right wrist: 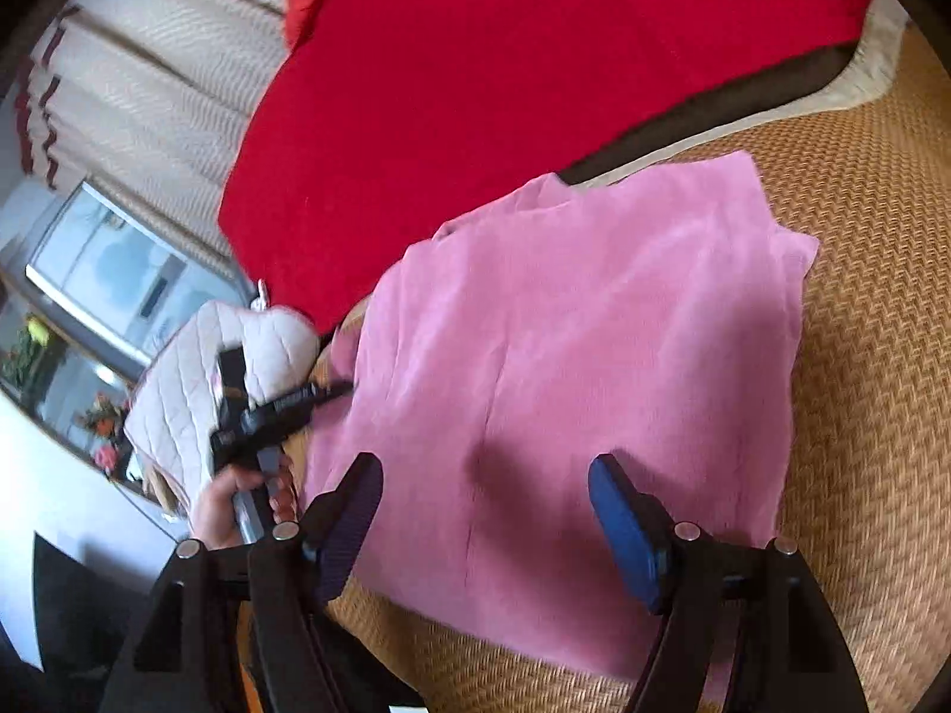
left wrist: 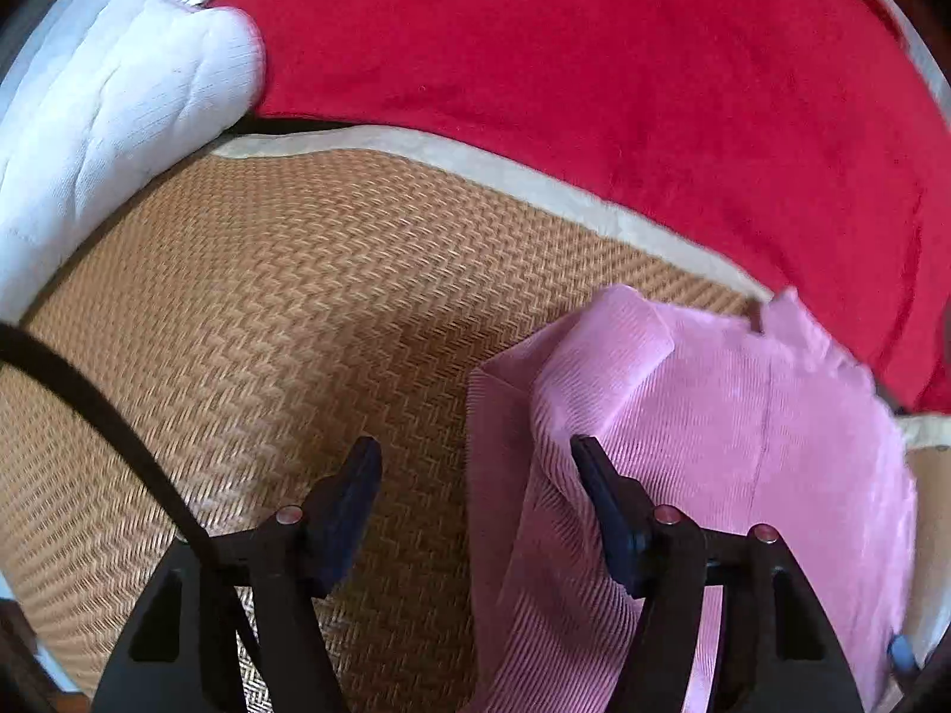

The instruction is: Fold large clothes

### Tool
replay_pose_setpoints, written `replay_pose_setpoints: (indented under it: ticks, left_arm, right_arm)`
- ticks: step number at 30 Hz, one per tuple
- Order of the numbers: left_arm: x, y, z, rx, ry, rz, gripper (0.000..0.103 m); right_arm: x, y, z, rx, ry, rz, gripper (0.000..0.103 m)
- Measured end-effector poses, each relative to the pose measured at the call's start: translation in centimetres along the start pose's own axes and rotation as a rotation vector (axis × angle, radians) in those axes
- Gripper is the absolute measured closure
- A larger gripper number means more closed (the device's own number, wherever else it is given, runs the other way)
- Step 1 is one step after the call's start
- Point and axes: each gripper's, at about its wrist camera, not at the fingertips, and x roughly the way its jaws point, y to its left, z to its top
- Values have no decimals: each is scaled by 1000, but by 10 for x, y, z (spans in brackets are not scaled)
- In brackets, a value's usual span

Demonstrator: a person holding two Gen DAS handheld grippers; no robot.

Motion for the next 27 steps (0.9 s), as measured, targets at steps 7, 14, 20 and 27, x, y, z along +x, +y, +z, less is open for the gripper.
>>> replay_pose_setpoints:
  ticks: [7, 14, 20, 27]
  left_arm:
    - [-60, -9, -17, 47, -167, -10, 35]
    - [-93, -27, -33, 121, -219, -80, 31]
    - [-50, -37, -35, 237, -141, 117, 30]
    - [-60, 3, -27, 50, -137, 116, 28]
  right_arm:
    - [39, -29, 75, 112, -8, 1, 26]
    - [50, -64, 112, 237, -56, -30, 26]
    - [1, -20, 61, 83, -60, -8, 26]
    - [-37, 4, -23, 19, -43, 20, 24]
